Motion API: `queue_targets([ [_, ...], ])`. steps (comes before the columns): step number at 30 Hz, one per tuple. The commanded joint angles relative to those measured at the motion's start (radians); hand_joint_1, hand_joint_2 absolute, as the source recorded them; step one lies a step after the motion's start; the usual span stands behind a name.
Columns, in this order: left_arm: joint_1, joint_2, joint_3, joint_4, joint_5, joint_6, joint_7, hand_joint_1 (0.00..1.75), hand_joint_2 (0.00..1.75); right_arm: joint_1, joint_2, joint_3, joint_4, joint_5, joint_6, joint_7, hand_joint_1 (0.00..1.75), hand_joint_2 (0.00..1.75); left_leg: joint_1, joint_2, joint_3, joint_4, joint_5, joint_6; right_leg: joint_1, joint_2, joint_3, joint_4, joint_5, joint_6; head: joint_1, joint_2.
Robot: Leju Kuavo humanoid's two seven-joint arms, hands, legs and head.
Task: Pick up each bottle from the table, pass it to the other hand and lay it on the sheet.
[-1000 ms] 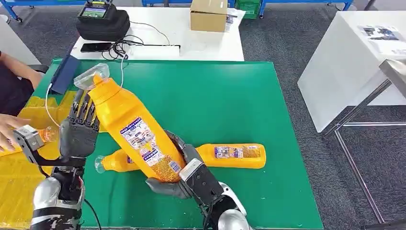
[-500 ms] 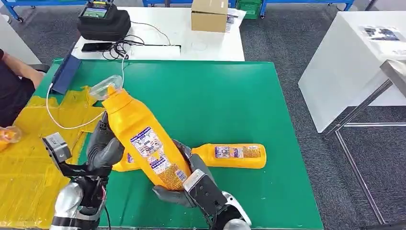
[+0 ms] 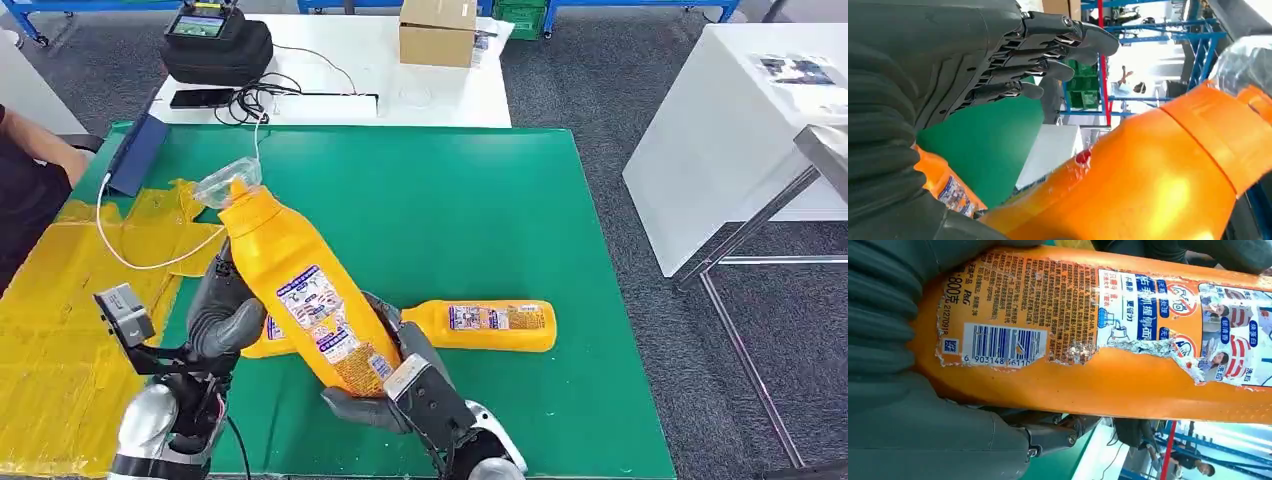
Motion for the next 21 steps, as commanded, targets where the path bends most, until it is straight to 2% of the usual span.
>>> queue_targets([
  [1, -0.047, 0.045, -0.069, 0.067, 0.0, -0.044, 0.013, 0.0, 1.75, -0.048, -0.035, 0.016, 0.112, 0.028, 0.021, 0.036, 1.75, 1.75, 0.0, -0.003, 0.005, -0.002, 0.0, 0.002, 0.0, -0.001, 0.005, -0.002, 0.0, 0.001, 0.0, 0.0],
  [5, -0.05, 0.044, -0.071, 0.072, 0.0, -0.043, 0.012, 0.0, 1.75, -0.049, -0.034, 0.015, 0.122, 0.025, 0.02, 0.033, 1.75, 1.75, 0.0, -0.002, 0.004, -0.002, 0.0, 0.002, 0.0, 0.0, 0.004, -0.002, 0.0, 0.001, 0.0, 0.0],
  [7, -0.063, 0.053, -0.086, 0.088, -0.002, -0.056, 0.021, 0.0, 1.75, -0.068, -0.04, 0.033, 0.159, 0.054, 0.037, 0.071, 1.75, 1.75, 0.0, -0.003, 0.004, -0.002, 0.0, 0.002, 0.0, 0.0, 0.004, -0.002, 0.0, 0.001, 0.0, 0.0],
  [10, -0.102, 0.058, -0.108, 0.134, 0.002, -0.073, 0.031, 0.0, 1.75, -0.105, -0.032, 0.072, 0.3, 0.086, 0.062, 0.097, 1.75, 1.75, 0.0, -0.002, 0.005, -0.002, 0.0, 0.001, 0.0, 0.0, 0.005, -0.002, 0.0, 0.001, 0.0, 0.0],
  [14, -0.142, 0.076, -0.145, 0.174, -0.021, -0.078, 0.046, 0.0, 1.75, -0.148, -0.025, 0.093, 0.41, 0.099, 0.087, 0.076, 1.75, 1.75, 0.0, -0.004, 0.005, -0.003, 0.001, 0.002, 0.0, -0.001, 0.006, -0.003, 0.0, 0.001, 0.0, 0.0],
  [15, -0.143, 0.08, -0.152, 0.177, -0.033, -0.075, 0.042, 1.75, 1.75, -0.15, -0.024, 0.094, 0.412, 0.1, 0.088, 0.074, 1.75, 1.75, 0.0, -0.003, 0.004, -0.002, 0.001, 0.001, 0.0, -0.001, 0.004, -0.002, 0.0, 0.001, 0.0, 0.0],
  [21, -0.139, 0.1, -0.169, 0.176, -0.078, -0.073, 0.007, 1.75, 1.75, -0.158, -0.026, 0.099, 0.395, 0.1, 0.093, 0.072, 1.75, 1.75, 0.0, -0.004, 0.006, -0.002, 0.0, 0.002, 0.0, -0.001, 0.006, -0.002, -0.001, 0.001, 0.0, 0.0],
])
